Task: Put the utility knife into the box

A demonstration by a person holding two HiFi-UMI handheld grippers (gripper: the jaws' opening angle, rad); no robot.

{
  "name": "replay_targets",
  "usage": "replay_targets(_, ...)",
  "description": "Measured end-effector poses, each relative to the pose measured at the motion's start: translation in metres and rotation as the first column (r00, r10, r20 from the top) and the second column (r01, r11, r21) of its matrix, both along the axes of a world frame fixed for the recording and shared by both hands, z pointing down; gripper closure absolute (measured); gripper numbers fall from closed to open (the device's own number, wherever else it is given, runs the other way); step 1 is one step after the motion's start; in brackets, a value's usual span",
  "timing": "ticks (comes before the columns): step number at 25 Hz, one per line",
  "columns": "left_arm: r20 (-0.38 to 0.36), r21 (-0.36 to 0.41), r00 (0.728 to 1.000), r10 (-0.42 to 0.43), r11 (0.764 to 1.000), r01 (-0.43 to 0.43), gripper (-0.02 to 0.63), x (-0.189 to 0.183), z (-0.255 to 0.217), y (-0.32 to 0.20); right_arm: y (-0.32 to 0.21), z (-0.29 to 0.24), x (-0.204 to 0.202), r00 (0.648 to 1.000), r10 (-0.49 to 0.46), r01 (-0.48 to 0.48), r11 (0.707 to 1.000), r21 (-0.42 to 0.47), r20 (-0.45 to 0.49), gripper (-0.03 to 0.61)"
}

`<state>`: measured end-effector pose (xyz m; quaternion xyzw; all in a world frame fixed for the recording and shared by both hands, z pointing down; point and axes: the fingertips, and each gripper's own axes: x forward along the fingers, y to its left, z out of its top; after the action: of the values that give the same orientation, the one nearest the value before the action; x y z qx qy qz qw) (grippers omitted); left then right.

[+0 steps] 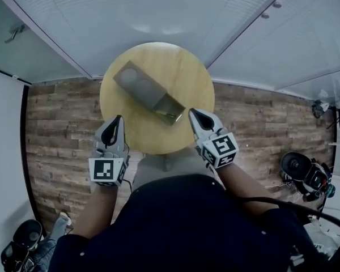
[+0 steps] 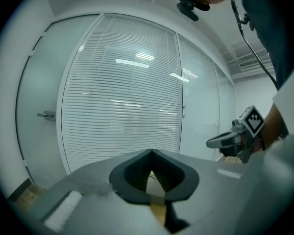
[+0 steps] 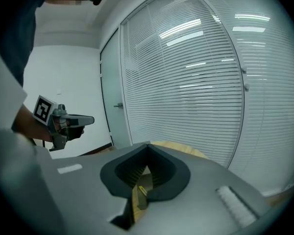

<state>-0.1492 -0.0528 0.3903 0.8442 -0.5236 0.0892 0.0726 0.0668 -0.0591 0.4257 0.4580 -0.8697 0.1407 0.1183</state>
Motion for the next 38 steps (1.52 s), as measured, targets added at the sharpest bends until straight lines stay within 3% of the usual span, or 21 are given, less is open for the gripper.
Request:
replay_targets(11, 0.009, -0.075, 0.997, -0.080, 0.994, 0.080, 0.611, 0.012, 0.048, -0.027, -0.010, 0.067, -0.006, 0.986, -0.164, 0.157, 0.978, -0.138, -0.040, 0.569)
replay_targets(18, 0.033, -0.120, 0.994, -0.101, 0.987, 0.104, 0.611, 0.011, 0.083, -0.033, -0.007, 0.114, -0.032, 0.954, -0.290, 0.269, 0.939, -0.216, -0.074, 0.571)
replay_targets(27, 0.027, -0.198, 0.991, -0.130, 0.971, 0.133, 0.611, 0.015, 0.117, -0.031, -0.016, 0.155, -0.039, 0.923, -0.366, 0.316, 0.897, -0.308, -0.117, 0.563)
replay_targets(29, 0.020, -0.207, 0.991, -0.134, 0.969, 0.136, 0.611, 0.025, 0.124, -0.043, -0.027, 0.166, -0.033, 0.913, -0.387, 0.328, 0.886, -0.329, -0.130, 0.522)
replay_targets(32, 0.012, -0.216, 0.990, -0.137, 0.967, 0.137, 0.611, 0.028, 0.133, -0.059, -0.043, 0.183, -0.031, 0.890, -0.421, 0.340, 0.868, -0.361, -0.176, 0.517)
replay_targets(38, 0.027, -0.239, 0.982, -0.185, 0.953, 0.186, 0.611, -0.011, 0.140, -0.026, -0.012, 0.199, -0.043, 0.814, -0.476, 0.331, 0.851, -0.408, -0.333, 0.457)
